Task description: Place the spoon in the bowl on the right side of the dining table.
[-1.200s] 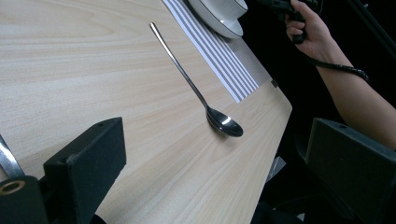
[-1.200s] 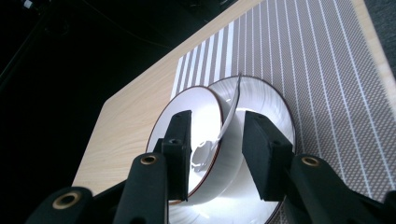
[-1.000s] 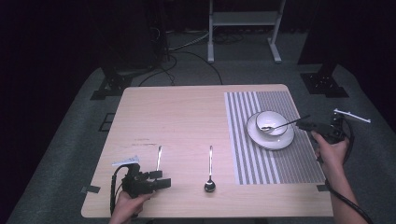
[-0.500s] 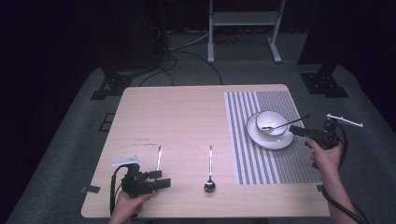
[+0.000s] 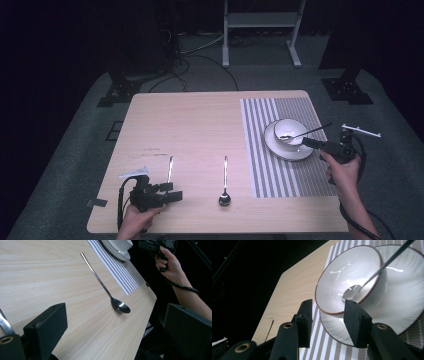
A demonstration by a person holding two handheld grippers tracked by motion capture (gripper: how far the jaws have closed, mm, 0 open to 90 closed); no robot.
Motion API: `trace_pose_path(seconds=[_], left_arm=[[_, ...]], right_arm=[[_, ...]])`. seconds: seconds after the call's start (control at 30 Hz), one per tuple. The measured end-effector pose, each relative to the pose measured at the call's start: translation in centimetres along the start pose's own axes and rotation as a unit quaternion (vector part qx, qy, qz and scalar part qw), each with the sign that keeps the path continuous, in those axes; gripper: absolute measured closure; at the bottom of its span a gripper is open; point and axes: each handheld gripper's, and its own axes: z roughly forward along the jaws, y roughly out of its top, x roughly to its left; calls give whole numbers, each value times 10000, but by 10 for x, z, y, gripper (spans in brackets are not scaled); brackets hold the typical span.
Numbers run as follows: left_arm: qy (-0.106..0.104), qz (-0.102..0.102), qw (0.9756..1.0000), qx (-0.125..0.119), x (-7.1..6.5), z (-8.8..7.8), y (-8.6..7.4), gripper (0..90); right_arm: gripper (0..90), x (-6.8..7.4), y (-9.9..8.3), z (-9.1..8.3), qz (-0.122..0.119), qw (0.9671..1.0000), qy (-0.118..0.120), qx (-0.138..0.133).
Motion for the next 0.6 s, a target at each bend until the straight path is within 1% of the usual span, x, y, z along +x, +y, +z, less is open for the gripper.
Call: trace_pose_path(seconds=[0.27, 0.6], left_arm=[[-2, 16, 10000, 4, 1, 0, 0, 36], [-6, -11, 10000, 14, 0, 1, 0, 36]], right_arm=[[543, 10, -9, 6, -177, 9998, 85, 106], [521, 20, -18, 10, -315, 9990, 207, 232]])
